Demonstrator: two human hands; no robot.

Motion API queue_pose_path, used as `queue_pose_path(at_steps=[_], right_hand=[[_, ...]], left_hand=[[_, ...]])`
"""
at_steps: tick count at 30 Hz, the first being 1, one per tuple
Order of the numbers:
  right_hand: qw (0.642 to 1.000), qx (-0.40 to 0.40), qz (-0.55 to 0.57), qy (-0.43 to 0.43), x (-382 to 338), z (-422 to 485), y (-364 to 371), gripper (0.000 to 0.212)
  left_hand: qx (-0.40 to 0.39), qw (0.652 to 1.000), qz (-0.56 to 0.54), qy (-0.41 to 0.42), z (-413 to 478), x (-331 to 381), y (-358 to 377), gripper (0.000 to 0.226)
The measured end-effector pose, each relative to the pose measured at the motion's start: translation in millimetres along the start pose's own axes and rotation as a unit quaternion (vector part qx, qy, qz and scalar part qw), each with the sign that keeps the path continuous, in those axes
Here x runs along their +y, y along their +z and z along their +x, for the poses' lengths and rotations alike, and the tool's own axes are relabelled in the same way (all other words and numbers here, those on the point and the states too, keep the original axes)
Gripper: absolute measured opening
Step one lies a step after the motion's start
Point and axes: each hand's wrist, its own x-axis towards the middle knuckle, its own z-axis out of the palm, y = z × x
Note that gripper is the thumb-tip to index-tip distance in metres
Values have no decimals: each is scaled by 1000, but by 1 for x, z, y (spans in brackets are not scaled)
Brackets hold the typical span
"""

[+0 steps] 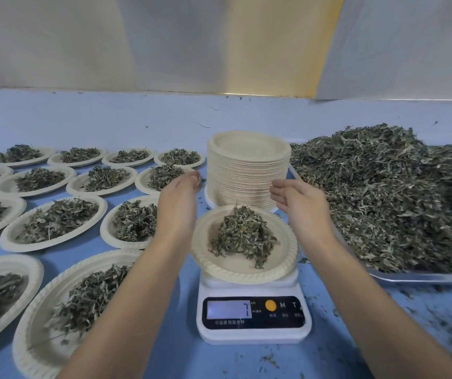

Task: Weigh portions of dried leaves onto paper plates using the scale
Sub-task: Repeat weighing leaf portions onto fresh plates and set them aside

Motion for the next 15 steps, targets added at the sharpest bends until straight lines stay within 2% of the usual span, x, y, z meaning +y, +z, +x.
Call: queue_pose_path(at_steps=[5, 10, 15], right_hand=[[997, 17, 55, 41, 12, -5, -7, 30], [994, 24, 78, 67, 15, -10, -5, 31], [992, 27, 96, 81, 14, -10, -4, 31]], left_hand=[[31, 998, 51, -31, -7, -15, -8, 40], [18, 998, -7, -64, -10, -24, -4, 42], [9, 997, -17, -79, -8, -31, 1, 45]])
